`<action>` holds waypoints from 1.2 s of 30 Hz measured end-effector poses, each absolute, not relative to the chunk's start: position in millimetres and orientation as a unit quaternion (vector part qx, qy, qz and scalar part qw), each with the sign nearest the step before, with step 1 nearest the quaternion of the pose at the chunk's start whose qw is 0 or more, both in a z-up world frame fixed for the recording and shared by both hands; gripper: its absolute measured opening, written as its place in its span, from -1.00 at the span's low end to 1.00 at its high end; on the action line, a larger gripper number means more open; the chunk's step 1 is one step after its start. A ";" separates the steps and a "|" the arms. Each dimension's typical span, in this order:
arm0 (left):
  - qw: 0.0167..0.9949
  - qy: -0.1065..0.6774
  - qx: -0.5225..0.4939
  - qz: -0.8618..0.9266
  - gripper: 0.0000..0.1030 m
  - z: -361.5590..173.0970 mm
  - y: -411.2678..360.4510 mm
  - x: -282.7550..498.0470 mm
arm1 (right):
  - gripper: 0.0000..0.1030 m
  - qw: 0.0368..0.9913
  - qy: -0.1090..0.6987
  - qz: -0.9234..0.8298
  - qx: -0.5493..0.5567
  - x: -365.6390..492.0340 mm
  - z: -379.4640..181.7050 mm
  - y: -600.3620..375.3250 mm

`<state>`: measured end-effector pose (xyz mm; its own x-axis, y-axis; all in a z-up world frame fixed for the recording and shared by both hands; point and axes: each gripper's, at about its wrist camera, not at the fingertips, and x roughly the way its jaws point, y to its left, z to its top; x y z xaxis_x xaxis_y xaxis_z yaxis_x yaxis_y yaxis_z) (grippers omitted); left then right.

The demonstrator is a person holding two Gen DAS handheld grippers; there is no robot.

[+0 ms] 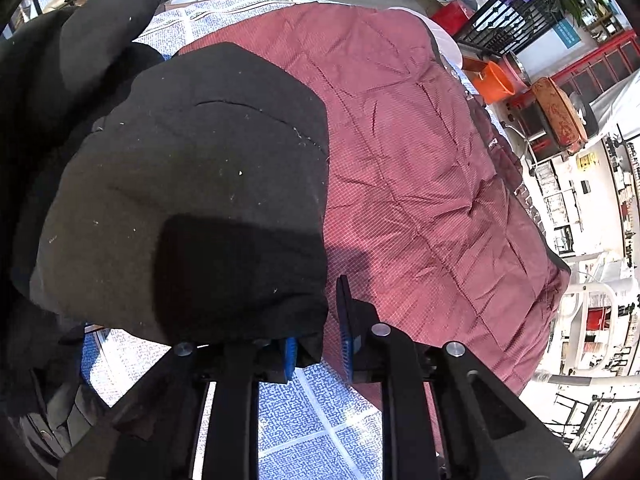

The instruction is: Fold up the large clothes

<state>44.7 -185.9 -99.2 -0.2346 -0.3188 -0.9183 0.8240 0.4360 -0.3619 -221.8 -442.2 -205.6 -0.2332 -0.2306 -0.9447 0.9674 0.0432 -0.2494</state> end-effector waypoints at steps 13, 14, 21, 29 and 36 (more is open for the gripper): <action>0.522 0.655 0.291 -0.462 -0.82 -176.0 -220.7 31.0 | -0.69 0.506 0.497 -0.597 0.374 -222.2 -198.8 -433.3; 0.531 0.654 0.264 -0.470 -0.83 -160.5 -213.5 43.9 | -0.69 0.508 0.492 -0.598 0.379 -223.2 -197.9 -433.3; 0.736 0.479 0.148 -0.456 -0.85 35.2 -132.9 181.3 | -0.69 0.526 0.449 -0.599 0.403 -223.9 -177.6 -441.4; 0.865 0.377 0.139 -0.299 -0.73 104.0 -32.7 274.3 | -0.69 0.572 0.407 -0.560 0.440 -194.5 -168.0 -460.7; 0.813 0.474 0.161 -0.296 0.39 52.8 -12.2 273.0 | -0.39 0.562 0.457 -0.547 0.420 -157.0 -186.9 -466.6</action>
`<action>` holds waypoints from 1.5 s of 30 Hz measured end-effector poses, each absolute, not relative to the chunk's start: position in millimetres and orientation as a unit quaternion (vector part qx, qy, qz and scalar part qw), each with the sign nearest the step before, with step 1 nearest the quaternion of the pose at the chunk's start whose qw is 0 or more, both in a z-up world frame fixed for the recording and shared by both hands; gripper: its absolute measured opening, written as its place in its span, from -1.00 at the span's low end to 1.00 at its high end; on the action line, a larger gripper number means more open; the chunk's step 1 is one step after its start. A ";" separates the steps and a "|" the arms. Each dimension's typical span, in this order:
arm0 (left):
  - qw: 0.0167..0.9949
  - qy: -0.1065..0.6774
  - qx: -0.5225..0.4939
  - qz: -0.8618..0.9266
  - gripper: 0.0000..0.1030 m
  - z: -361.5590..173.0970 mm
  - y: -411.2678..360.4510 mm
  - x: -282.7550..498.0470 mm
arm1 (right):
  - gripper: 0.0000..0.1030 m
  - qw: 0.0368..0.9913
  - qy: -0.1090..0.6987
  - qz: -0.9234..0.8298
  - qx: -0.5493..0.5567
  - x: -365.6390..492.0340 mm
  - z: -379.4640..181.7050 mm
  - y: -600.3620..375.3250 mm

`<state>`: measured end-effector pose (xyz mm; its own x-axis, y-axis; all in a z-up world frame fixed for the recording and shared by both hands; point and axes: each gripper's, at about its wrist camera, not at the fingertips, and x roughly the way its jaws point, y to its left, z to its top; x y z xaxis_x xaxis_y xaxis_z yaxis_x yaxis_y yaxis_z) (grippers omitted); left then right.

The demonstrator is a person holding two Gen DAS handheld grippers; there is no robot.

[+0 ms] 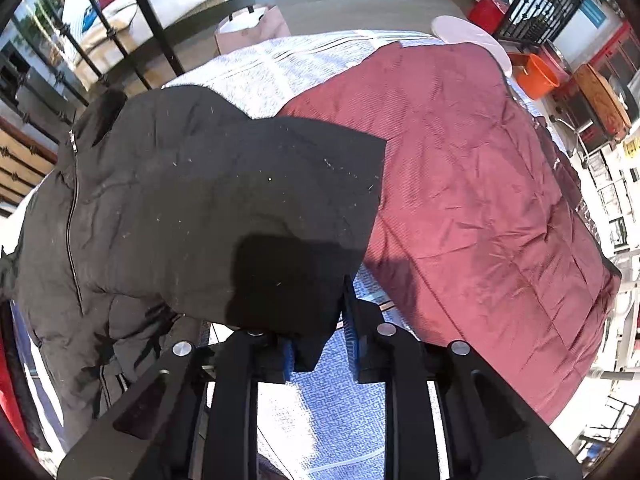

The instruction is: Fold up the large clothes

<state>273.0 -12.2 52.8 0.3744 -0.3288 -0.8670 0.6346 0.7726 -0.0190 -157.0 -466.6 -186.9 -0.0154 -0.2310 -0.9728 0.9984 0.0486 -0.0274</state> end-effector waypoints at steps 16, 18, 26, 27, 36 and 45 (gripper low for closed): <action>0.746 0.503 0.220 -0.377 0.85 27.5 48.0 149.1 | 0.49 0.643 0.468 -0.431 0.425 -162.9 -173.9 -359.2; 0.716 0.524 0.245 -0.392 0.85 5.1 60.9 130.6 | 0.49 0.643 0.498 -0.382 0.440 -149.6 -196.9 -340.9; 0.651 0.613 0.272 -0.356 0.85 -82.9 104.8 85.8 | 0.49 0.631 0.531 -0.294 0.483 -113.2 -250.1 -310.9; 0.650 0.617 0.272 -0.351 0.85 -86.2 105.8 83.2 | 0.49 0.630 0.537 -0.292 0.479 -109.9 -252.4 -310.2; 0.664 0.595 0.257 -0.374 0.85 -65.8 96.9 83.6 | -0.65 0.652 0.527 -0.255 0.481 -116.1 -221.8 -296.9; 0.661 0.582 0.234 -0.412 0.85 -48.6 68.4 79.4 | -0.99 0.554 0.531 -0.315 0.558 -211.9 -238.7 -261.9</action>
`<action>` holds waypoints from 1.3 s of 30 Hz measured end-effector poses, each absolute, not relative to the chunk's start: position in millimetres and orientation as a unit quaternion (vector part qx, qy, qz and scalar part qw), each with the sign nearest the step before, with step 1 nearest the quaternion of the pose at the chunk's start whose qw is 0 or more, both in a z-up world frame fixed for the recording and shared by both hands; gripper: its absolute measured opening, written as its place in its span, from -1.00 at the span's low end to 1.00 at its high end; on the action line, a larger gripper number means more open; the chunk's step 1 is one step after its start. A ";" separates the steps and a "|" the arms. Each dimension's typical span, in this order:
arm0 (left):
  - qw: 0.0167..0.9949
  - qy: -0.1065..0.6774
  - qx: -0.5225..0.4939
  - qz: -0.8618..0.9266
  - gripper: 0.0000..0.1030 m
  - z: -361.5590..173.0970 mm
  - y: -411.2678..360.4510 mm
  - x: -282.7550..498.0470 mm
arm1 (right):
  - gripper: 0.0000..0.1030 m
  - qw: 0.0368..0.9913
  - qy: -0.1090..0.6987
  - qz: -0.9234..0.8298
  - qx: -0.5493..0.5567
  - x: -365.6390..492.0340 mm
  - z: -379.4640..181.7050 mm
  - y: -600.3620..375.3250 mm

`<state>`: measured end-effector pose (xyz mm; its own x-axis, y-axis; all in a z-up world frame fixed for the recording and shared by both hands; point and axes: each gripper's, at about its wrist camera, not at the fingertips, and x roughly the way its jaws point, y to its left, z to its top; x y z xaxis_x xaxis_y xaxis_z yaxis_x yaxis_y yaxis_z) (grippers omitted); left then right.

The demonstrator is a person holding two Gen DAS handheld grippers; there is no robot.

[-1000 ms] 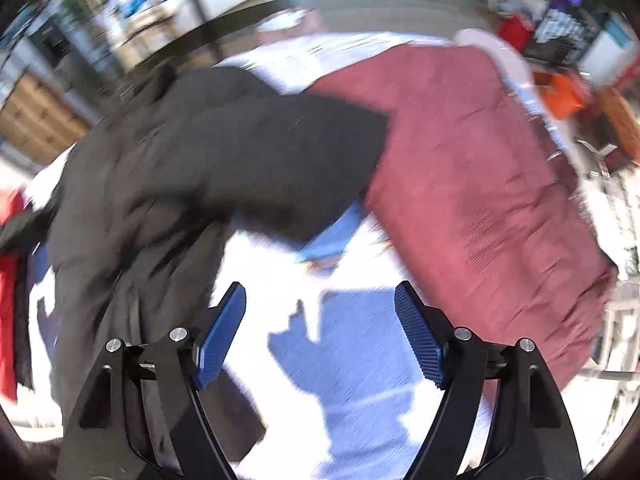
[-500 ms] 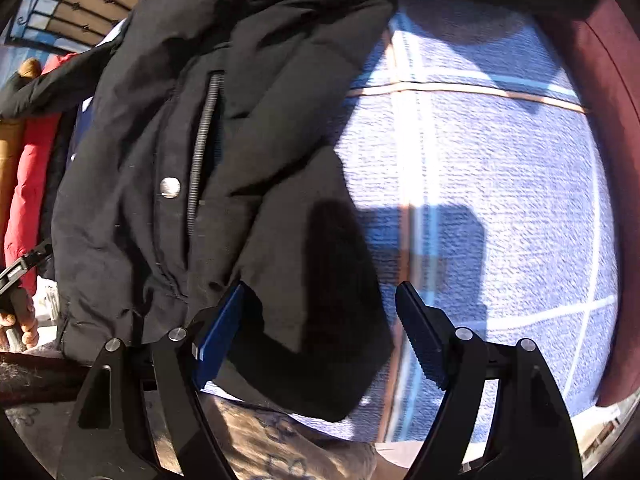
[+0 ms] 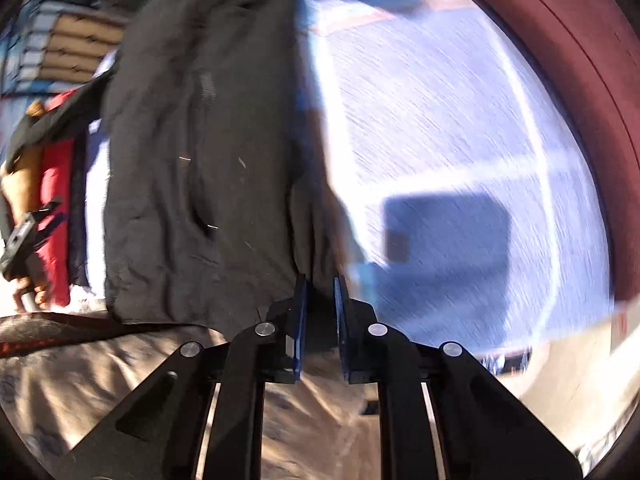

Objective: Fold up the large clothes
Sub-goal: 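Release the jacket and smooth it flat, front facing up, with both grippers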

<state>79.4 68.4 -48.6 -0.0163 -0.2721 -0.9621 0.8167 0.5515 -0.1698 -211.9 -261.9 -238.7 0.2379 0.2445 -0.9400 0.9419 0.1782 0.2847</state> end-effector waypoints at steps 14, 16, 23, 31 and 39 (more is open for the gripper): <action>0.608 0.555 0.310 -0.476 0.85 -65.9 40.0 5.0 | 0.68 0.644 0.526 -0.382 0.404 -133.8 -178.7 -290.9; 0.614 0.555 0.302 -0.472 0.85 -63.5 41.2 9.4 | 0.68 0.646 0.566 -0.356 0.368 -114.1 -186.1 -286.6; 0.627 0.593 0.267 -0.429 0.85 -72.7 55.0 31.4 | -0.57 0.629 0.647 -0.289 0.318 -77.5 -230.2 -233.2; 0.623 0.590 0.271 -0.436 0.85 -75.2 51.8 30.9 | -0.68 0.583 0.558 -0.328 0.491 -175.5 -237.2 -268.3; 0.612 0.568 0.314 -0.451 0.85 -79.8 43.4 12.8 | -0.32 0.575 0.591 -0.361 0.435 -149.7 -240.4 -265.1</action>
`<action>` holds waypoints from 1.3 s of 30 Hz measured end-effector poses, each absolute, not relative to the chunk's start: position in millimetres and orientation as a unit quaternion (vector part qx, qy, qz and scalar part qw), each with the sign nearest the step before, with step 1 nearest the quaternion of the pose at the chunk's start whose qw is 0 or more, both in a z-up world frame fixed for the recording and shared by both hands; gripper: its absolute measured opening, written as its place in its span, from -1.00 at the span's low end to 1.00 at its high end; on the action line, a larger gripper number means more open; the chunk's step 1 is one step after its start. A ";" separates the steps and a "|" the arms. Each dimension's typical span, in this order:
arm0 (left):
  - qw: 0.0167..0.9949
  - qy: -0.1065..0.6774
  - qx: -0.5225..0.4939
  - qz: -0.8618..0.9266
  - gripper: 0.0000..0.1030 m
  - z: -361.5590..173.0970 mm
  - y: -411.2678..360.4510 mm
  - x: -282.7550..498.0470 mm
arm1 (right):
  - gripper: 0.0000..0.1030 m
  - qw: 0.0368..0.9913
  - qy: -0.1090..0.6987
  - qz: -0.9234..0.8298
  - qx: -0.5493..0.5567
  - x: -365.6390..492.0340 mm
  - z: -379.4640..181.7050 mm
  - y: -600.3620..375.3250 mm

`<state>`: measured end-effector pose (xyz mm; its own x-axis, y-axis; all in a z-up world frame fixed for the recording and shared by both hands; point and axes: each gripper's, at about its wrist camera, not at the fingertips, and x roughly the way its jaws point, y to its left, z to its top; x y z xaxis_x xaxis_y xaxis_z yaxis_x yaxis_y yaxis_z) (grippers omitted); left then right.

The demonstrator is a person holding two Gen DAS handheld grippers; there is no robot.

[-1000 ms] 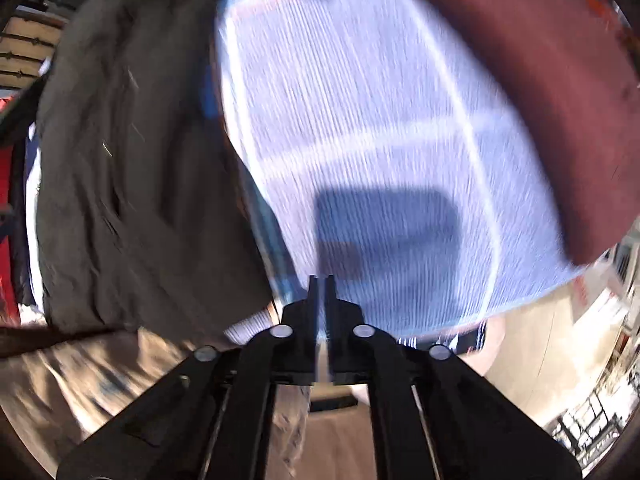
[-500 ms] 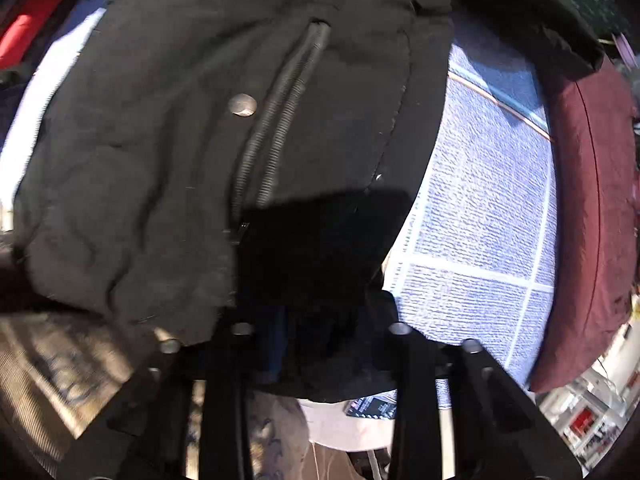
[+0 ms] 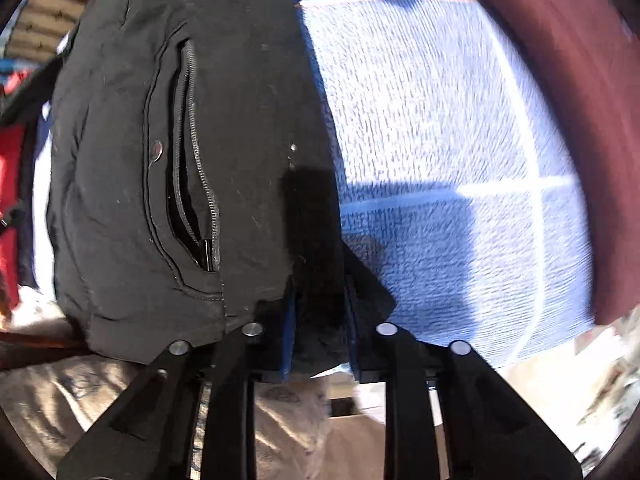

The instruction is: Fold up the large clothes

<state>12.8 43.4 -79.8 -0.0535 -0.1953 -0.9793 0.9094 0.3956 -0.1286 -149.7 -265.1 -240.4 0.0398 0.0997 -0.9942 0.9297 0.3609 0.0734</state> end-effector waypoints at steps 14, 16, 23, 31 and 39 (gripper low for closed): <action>0.632 0.568 0.296 -0.436 0.85 -70.8 49.2 21.5 | 0.43 0.629 0.519 -0.528 0.237 -96.7 -152.3 -377.3; 0.632 0.574 0.290 -0.431 0.85 -70.8 52.7 23.6 | 0.43 0.635 0.526 -0.521 0.222 -87.6 -144.0 -402.1; 0.644 0.586 0.271 -0.410 0.85 -70.2 61.0 32.7 | 0.43 0.699 0.556 -0.427 0.142 24.5 -155.5 -409.8; 0.664 0.592 0.250 -0.382 0.85 -63.0 78.2 40.8 | 0.42 0.650 0.672 -0.353 -0.037 126.7 -251.6 -401.3; 0.664 0.611 0.235 -0.361 0.85 -68.3 83.9 47.7 | -0.40 0.685 0.598 -0.415 0.043 59.5 -183.5 -437.8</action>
